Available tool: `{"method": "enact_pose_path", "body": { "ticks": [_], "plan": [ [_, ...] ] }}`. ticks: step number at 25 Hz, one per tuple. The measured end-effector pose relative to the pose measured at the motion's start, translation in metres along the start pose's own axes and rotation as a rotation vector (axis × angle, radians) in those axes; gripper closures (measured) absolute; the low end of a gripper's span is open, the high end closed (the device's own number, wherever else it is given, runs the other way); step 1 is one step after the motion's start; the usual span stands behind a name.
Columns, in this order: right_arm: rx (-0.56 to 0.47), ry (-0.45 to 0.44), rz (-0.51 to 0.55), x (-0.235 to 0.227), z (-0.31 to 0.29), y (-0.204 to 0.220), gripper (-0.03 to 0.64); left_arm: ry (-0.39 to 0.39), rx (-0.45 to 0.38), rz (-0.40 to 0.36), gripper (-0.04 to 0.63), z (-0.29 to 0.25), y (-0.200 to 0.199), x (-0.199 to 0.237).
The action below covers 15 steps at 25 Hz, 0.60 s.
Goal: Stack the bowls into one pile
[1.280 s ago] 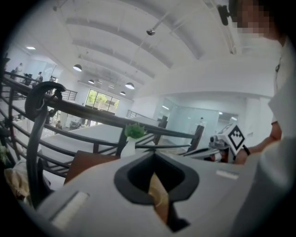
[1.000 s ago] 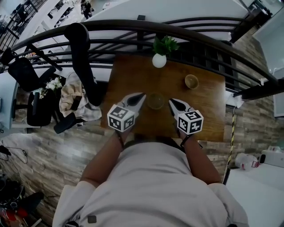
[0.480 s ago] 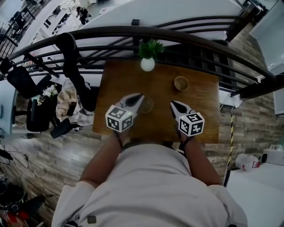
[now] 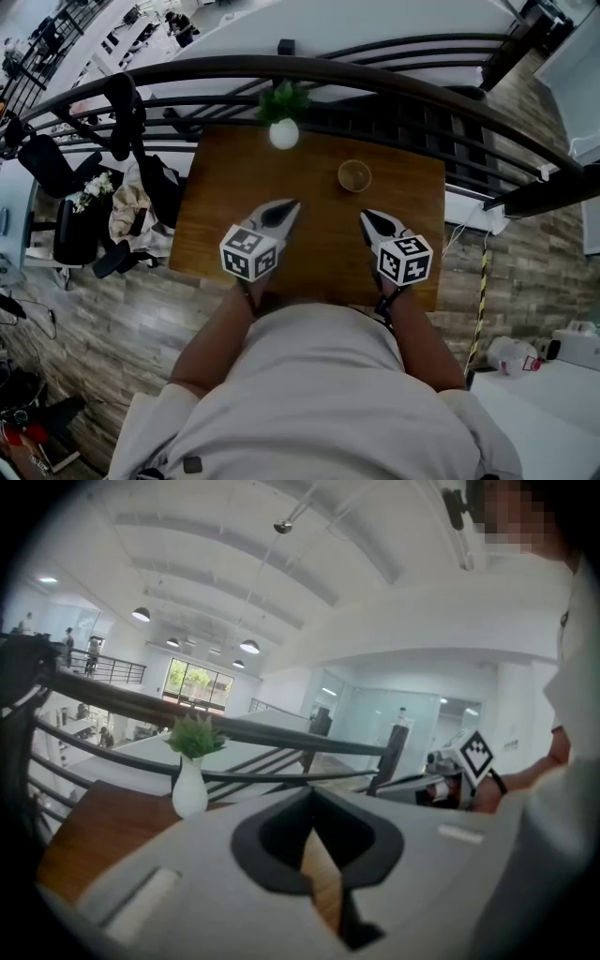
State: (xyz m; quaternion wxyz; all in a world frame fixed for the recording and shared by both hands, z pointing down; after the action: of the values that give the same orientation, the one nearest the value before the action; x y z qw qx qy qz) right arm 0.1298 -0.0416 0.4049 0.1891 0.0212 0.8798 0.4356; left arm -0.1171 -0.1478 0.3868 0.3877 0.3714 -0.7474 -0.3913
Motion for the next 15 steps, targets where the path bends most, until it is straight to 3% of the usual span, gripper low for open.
{"method": "enact_pose_path", "body": {
  "ticks": [9,15],
  "plan": [
    [-0.002,-0.030,0.014,-0.078,0.054,0.020,0.609,-0.090,-0.019,0.031,0.591,-0.051,0.004,-0.057],
    [0.008,-0.037,-0.015,-0.103,0.063,0.032,0.609,-0.079,0.016,0.042,0.591,-0.079,0.011,-0.075]
  ]
}}
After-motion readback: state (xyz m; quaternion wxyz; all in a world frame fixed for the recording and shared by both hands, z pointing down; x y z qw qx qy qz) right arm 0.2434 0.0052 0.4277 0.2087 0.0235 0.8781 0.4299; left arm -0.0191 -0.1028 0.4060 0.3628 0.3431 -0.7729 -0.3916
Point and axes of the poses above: the fingertips, and each gripper's own axes: z backward along the fingers, x to its left, y out of its underside, the point moved 10 cm from there along z, backward along the fingers, and after that the axes turned 7 degrees about x, right-handed, at the moved point
